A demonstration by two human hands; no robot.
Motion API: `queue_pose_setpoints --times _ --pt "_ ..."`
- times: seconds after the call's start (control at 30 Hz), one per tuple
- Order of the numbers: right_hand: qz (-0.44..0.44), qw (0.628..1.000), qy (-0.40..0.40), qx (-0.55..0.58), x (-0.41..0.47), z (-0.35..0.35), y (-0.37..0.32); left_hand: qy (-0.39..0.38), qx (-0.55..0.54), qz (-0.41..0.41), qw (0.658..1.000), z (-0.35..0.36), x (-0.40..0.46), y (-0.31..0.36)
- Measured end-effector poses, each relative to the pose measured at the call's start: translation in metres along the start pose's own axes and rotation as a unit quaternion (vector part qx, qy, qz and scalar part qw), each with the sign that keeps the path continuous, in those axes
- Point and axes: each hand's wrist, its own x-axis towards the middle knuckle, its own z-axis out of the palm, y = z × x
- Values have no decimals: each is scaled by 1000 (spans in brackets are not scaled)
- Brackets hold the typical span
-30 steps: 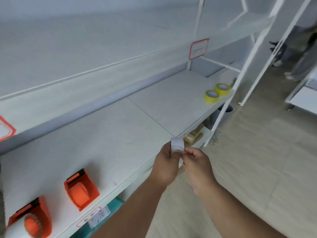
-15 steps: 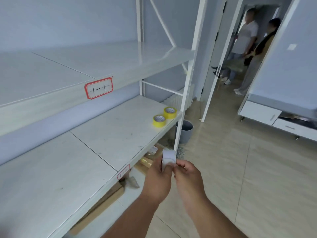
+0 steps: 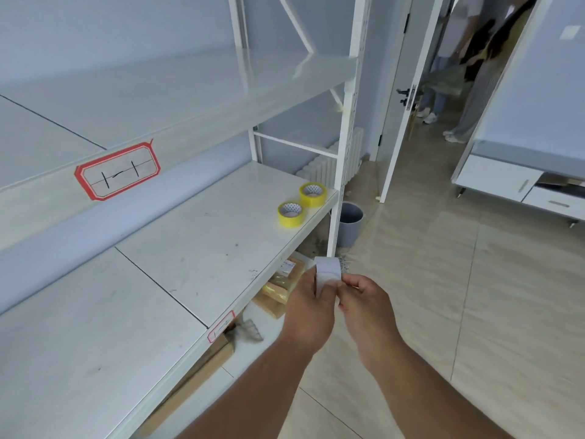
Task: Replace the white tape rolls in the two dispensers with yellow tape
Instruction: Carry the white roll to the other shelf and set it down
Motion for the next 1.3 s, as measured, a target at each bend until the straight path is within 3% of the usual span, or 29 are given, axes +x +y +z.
queue_pose_setpoints --times 0.37,0.83,1.3 --pt "19 1000 -7 -16 81 -5 -11 19 13 -9 1000 32 74 4" --pt "16 995 -94 -31 209 -92 -32 112 8 -30 993 152 147 37" --pt "28 993 -106 -42 312 -79 -48 120 16 -26 992 175 251 34"
